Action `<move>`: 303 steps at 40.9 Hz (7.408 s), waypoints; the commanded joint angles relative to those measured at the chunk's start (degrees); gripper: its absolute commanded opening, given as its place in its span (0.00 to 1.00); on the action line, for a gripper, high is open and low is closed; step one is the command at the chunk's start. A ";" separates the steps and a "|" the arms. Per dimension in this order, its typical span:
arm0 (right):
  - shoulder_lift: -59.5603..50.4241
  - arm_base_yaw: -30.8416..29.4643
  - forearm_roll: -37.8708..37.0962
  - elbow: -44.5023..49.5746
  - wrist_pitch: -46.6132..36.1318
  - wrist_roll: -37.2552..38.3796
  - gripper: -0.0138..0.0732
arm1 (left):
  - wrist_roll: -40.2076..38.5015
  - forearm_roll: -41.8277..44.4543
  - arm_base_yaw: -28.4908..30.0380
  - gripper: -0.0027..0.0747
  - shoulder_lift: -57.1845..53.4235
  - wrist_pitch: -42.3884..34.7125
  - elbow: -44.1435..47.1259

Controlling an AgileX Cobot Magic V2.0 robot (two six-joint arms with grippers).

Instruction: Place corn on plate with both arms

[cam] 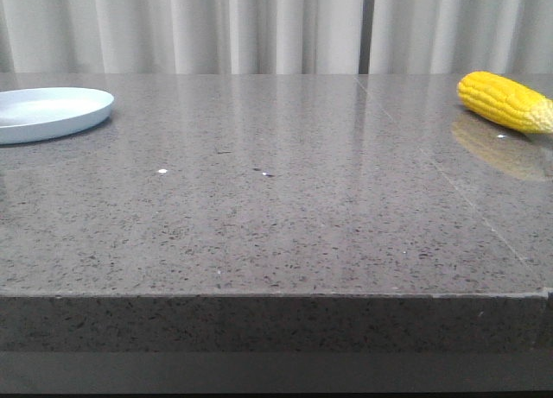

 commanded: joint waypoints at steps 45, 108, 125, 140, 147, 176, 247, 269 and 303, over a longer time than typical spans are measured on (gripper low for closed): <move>-0.09 -0.24 -0.41 -2.00 -3.60 -0.48 0.77 | 1.63 -9.53 -7.73 0.01 -9.74 2.93 -1.81; -0.09 -0.24 -0.41 -2.00 -3.60 -0.48 0.77 | 1.51 -10.11 -30.18 0.58 -2.43 -1.74 -1.85; -0.09 -0.24 -0.41 -2.00 -3.60 -0.48 0.77 | -4.13 10.95 -33.66 0.58 -19.74 1.98 -2.55; -0.09 -0.24 -0.41 -2.00 -3.60 -0.48 0.77 | -24.42 39.81 -52.78 0.58 -30.80 11.91 1.39; -0.09 -0.24 -0.41 -2.00 -3.60 -0.48 0.77 | -27.48 39.70 -57.56 0.58 -39.68 8.51 11.47; 0.02 -0.24 0.74 -2.11 -4.02 -0.48 0.77 | -32.06 38.53 -58.65 0.58 -69.83 2.91 31.98; 60.16 -0.05 -1.49 -46.72 3.46 -0.48 0.74 | -32.06 38.53 -58.65 0.58 -69.83 2.93 31.98; 49.20 5.48 -1.49 -46.78 6.60 -0.48 0.46 | -32.06 38.53 -58.65 0.58 -69.83 2.93 31.98; 51.56 31.47 4.24 -50.79 6.42 -0.48 0.46 | -32.06 38.53 -58.65 0.58 -69.83 2.93 31.98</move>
